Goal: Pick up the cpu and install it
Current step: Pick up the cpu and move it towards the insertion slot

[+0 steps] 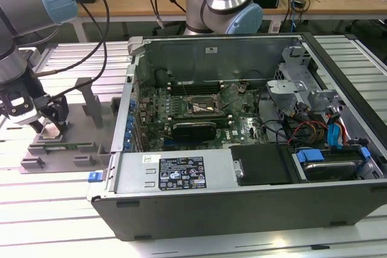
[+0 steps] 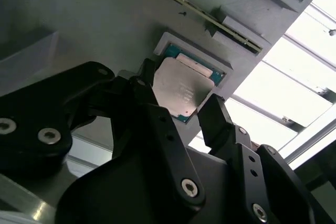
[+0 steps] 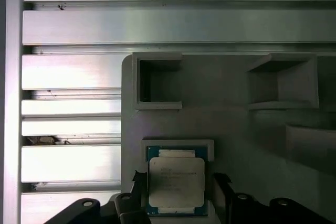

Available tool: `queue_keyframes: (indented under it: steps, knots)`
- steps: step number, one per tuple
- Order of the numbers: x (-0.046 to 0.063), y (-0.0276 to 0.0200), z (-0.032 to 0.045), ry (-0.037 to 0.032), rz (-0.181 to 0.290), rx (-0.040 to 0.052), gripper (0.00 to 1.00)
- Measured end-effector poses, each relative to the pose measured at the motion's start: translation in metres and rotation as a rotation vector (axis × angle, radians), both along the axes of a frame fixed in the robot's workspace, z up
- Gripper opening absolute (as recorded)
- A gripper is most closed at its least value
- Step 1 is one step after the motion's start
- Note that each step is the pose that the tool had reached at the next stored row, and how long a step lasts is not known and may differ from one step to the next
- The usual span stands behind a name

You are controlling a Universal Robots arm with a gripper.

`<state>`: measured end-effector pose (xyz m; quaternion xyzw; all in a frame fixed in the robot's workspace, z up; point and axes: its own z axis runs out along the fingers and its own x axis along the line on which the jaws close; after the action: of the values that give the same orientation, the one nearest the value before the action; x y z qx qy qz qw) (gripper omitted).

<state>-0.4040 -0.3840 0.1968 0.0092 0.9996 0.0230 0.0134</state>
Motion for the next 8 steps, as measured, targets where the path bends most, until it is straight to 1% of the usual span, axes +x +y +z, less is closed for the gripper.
queue_keyframes:
  steps: [5, 8]
  knots:
    - [-0.0001, 0.0002, -0.0066, 0.0, 0.0, 0.0, 0.6]
    - [-0.0002, 0.0002, -0.0074, 0.0003, 0.0, -0.0001, 0.6]
